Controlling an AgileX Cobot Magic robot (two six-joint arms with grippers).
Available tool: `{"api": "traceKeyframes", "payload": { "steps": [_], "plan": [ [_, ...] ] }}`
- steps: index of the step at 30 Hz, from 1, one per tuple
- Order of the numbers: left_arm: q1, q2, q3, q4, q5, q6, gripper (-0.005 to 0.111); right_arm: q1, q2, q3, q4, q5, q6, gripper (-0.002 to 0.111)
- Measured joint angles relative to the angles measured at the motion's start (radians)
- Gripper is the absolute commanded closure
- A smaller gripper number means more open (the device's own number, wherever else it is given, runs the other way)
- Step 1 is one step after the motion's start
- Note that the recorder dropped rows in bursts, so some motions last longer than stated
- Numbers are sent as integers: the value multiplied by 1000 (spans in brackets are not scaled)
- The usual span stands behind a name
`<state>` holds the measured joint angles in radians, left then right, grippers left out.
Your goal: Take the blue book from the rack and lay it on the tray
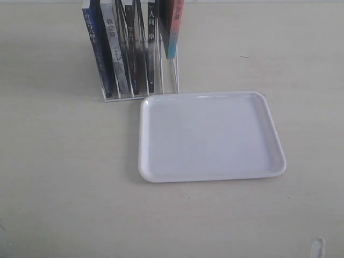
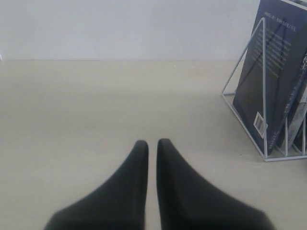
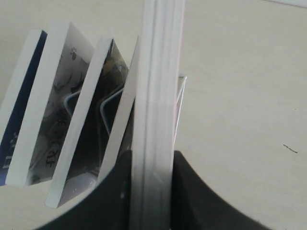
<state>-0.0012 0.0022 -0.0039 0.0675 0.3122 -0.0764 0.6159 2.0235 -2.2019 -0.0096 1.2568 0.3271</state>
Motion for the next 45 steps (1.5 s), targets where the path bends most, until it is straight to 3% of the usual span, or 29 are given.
{"api": "traceKeyframes", "payload": {
  "steps": [32, 35, 36, 37, 39, 42, 45],
  "plan": [
    [0, 0, 0, 0, 0, 0, 101, 0, 71, -1, -12, -17, 0, 108],
    [0, 0, 0, 0, 0, 0, 101, 0, 94, -1, -12, -21, -3, 98],
    [0, 0, 0, 0, 0, 0, 101, 0, 98, -1, -12, -21, -4, 92],
    [0, 0, 0, 0, 0, 0, 101, 0, 101, -1, -12, -23, -4, 76],
    [0, 0, 0, 0, 0, 0, 101, 0, 105, -1, -14, -25, -4, 66],
    [0, 0, 0, 0, 0, 0, 101, 0, 100, -13, -33, -27, -6, 74],
    [0, 0, 0, 0, 0, 0, 101, 0, 53, -37, -35, -30, -6, 93]
  ]
}}
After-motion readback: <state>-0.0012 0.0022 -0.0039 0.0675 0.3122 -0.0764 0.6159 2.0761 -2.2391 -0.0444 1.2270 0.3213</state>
